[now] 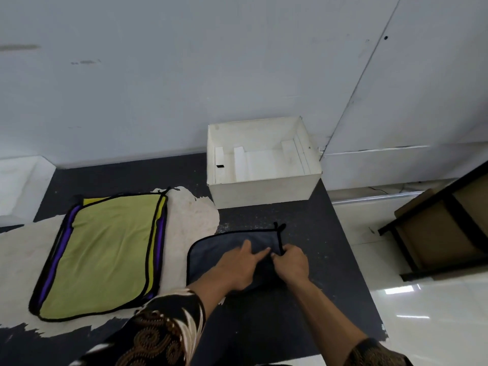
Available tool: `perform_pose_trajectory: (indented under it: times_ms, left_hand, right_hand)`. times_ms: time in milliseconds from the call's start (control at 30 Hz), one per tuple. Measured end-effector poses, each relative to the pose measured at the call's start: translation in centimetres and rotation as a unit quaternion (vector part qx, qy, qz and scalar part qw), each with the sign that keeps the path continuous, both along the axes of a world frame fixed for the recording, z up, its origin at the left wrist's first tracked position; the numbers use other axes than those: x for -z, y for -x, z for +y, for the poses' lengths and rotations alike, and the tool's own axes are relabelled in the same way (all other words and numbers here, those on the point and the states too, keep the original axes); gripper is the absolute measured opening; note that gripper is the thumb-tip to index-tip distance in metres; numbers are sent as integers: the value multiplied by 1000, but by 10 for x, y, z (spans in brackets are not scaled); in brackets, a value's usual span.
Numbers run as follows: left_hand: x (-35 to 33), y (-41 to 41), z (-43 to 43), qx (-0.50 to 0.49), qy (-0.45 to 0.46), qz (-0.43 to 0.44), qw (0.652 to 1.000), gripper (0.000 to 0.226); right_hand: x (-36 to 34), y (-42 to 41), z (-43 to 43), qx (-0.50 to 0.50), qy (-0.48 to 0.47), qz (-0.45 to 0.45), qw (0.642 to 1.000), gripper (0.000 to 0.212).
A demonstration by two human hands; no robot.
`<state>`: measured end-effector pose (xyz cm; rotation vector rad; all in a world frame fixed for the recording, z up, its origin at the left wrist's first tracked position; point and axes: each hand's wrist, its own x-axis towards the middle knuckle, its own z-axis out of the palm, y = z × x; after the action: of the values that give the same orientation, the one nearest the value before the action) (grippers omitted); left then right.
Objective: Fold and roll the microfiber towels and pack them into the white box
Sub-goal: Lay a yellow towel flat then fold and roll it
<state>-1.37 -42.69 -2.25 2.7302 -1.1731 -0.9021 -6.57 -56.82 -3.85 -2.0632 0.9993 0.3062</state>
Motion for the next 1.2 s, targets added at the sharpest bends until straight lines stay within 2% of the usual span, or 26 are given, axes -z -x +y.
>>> perform_pose_trajectory:
  times_ms: [100,167,233,300,400,467,500,567,633,733,833,933,1033,1200]
  left_hand:
    - [5,-8,-15,-11,-56,26,998,81]
    - [11,-10,-23,-67,-9,43,997,75]
    - [14,-10,-29,-194,86,85,973,60]
    - [11,-10,-36,-350,157,151,911,53]
    - [-2,-13,-39,-506,209,270,792,64]
    - [-5,-19,-35,-594,237,330,694,45]
    - [-5,-23,-32,-620,236,341,666,34]
    - [-1,-29,-25,-629,210,330,672,20]
    - [-1,-30,-19,-615,193,286,709,11]
    - [5,-28,-7,-606,216,234,729,13]
    - [8,-25,7,-604,249,205,729,16]
    - [8,-27,26,-611,277,190,717,19]
    - [7,-29,45,-623,290,201,699,15]
    - [3,-32,71,-631,313,205,680,26]
  right_hand:
    - [-2,2,-3,-10,3,16,1000,16]
    - [-5,2,-6,-21,5,26,999,16]
    - [-12,2,-5,-39,19,18,999,20]
    - [-21,2,1,-62,33,-21,997,26]
    - [-28,7,16,-111,37,-101,988,34]
    - [-29,13,26,-157,52,-134,977,36]
    - [-28,16,30,-179,59,-149,971,35]
    - [-27,23,40,-210,65,-173,960,36]
    - [-23,30,49,-217,79,-191,954,32]
    - [-16,36,61,-204,114,-187,954,28]
    - [-9,39,67,-201,136,-162,957,41]
    - [-5,38,76,-237,150,-174,944,53]
    - [-4,33,87,-274,165,-176,931,51]
    - [0,29,99,-293,167,-188,922,42]
